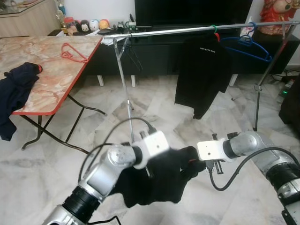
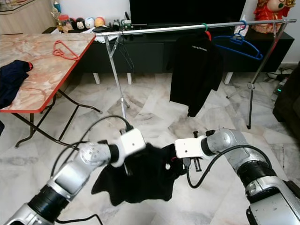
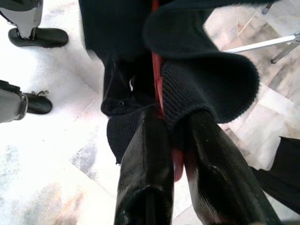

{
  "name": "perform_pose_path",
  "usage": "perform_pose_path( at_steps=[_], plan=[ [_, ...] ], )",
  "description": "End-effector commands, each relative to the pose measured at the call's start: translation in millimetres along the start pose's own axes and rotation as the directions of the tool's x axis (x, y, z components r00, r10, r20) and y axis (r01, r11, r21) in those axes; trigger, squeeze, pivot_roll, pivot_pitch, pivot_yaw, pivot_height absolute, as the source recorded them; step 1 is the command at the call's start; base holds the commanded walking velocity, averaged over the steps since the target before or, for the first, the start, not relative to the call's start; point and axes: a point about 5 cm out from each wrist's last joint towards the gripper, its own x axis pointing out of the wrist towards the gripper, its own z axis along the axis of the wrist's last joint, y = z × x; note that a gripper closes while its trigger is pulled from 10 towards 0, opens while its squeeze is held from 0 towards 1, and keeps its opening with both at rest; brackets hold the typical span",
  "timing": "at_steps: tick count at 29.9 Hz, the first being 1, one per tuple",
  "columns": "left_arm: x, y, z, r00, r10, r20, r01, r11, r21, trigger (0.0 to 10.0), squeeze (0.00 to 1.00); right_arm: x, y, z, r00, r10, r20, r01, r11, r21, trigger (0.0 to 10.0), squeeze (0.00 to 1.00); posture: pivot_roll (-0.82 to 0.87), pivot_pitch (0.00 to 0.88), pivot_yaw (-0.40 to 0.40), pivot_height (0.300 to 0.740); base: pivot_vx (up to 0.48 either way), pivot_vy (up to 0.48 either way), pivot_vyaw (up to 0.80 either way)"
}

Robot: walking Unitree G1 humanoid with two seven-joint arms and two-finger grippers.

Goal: Hang hanger

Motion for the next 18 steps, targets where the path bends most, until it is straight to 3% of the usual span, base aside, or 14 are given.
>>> perform_pose_path(
  at_steps=[1, 3, 5, 7, 11, 12, 13, 18],
  plan=[
    [-3.4, 4.3, 3.4, 1.0, 0.009, 0.002, -0.009, 0.999, 0.035, 10.0, 0.0, -2.7, -2.0, 4.5, 1.0, -0.01, 0.021, 0.01, 1.0, -0.012, 0.0, 0.0, -0.06, 0.0, 0.022, 0.74, 0.0, 0.0, 0.0],
    [-2.8, 3.2, -0.7, 1.0, 0.0, -0.026, 0.001, 0.999, 0.044, 10.0, 0.0, -2.8, -2.9, 6.5, 1.0, -0.011, 0.027, 0.012, 1.0, -0.015, 0.0, 0.0, -0.06, 0.0, 0.022, 0.74, 0.0, 0.0, 0.0],
    [-2.7, -5.7, -4.6, 0.996, -0.078, -0.043, 0.08, 0.996, 0.044, 10.0, 0.0, -3.1, -4.3, 8.3, 0.999, -0.014, 0.029, 0.015, 1.0, -0.017, 0.0, 0.0, -0.06, 0.0, 0.023, 0.74, 0.0, 0.0, 0.0],
    [-3.3, -16.2, -5.8, 0.988, -0.152, -0.036, 0.153, 0.988, 0.032, 10.0, 0.0, -4.0, -5.7, 9.5, 0.999, -0.018, 0.03, 0.018, 1.0, -0.019, 0.0, 0.0, -0.06, 0.0, 0.023, 0.74, 0.0, 0.0, 0.0],
    [-3.7, -24.2, -5.6, 0.978, -0.205, -0.03, 0.205, 0.979, 0.018, 10.0, 0.0, -5.4, -6.6, 9.2, 0.999, -0.021, 0.026, 0.022, 1.0, -0.022, 0.0, 0.0, -0.06, 0.0, 0.023, 0.74, 0.0, 0.0, 0.0],
    [-3.2, -24.2, -4.2, 0.981, -0.194, -0.015, 0.194, 0.981, 0.012, 10.0, 0.4, -5.5, -6.6, 9.5, 0.999, -0.021, 0.026, 0.022, 1.0, -0.022, 0.0, 0.0, -0.06, 0.0, 0.023, 0.74, 0.0, 0.0, 0.0],
    [-2.5, -23.9, -3.4, 0.983, -0.186, -0.007, 0.186, 0.983, 0.004, 10.0, 1.0, -5.6, -6.6, 10.0, 0.999, -0.021, 0.027, 0.022, 0.999, -0.023, 0.0, 0.0, -0.06, 0.0, 0.023, 0.74, 0.0, 0.0, 0.0],
    [1.6, -23.1, -1.0, 0.986, -0.168, -0.001, 0.168, 0.986, 0.014, 10.0, 1.0, -5.1, -7.0, 15.4, 0.999, -0.014, 0.04, 0.015, 0.999, -0.037, 0.0, 0.0, -0.06, 0.0, 0.023, 0.74, 0.0, 0.0, 0.0]
  ],
)
